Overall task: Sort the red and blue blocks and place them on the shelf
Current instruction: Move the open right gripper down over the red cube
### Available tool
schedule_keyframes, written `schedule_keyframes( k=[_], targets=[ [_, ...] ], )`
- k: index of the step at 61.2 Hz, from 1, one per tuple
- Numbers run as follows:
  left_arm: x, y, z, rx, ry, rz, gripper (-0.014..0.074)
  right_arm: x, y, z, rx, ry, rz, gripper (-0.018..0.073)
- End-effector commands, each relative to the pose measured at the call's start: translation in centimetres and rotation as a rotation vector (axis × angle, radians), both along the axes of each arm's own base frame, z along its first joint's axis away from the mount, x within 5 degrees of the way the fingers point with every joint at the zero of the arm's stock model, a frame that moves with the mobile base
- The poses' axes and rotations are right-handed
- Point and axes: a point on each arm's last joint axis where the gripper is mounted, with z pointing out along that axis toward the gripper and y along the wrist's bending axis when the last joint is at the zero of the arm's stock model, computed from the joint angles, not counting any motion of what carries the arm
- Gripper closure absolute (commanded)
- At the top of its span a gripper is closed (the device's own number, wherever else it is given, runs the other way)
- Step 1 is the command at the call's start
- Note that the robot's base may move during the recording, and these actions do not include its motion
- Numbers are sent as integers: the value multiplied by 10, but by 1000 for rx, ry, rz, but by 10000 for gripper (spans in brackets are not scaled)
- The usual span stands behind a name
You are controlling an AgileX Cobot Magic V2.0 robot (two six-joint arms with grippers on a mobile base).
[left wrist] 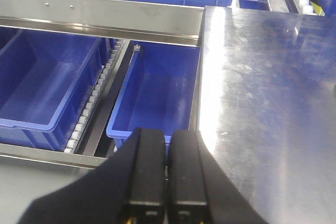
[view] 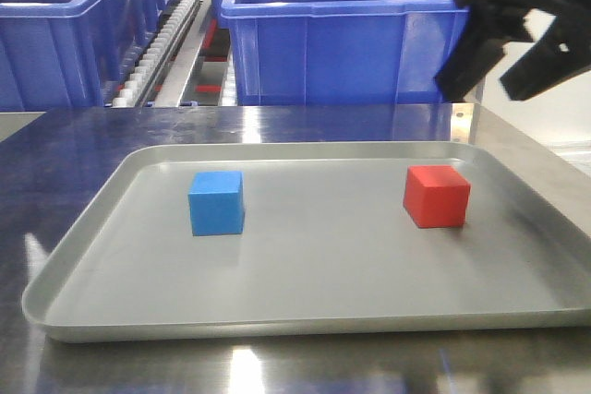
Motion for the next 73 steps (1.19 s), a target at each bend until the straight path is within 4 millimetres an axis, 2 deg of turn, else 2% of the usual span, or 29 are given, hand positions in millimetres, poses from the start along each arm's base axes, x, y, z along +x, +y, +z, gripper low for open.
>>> schedule_keyframes(
  k=[1, 27, 55, 73],
  targets=[
    [1, -2, -3, -2, -45, -17, 475, 7, 7, 20, 46, -73, 3, 63],
    [1, -2, -3, -2, -45, -17, 475, 13, 31, 7, 13, 49, 73, 60],
    [1, -2, -3, -2, -45, -17, 475, 18, 33, 5, 22, 25, 66, 60],
    [1, -2, -3, -2, -45, -17, 475, 14, 32, 3, 3, 71, 76, 40]
  ],
)
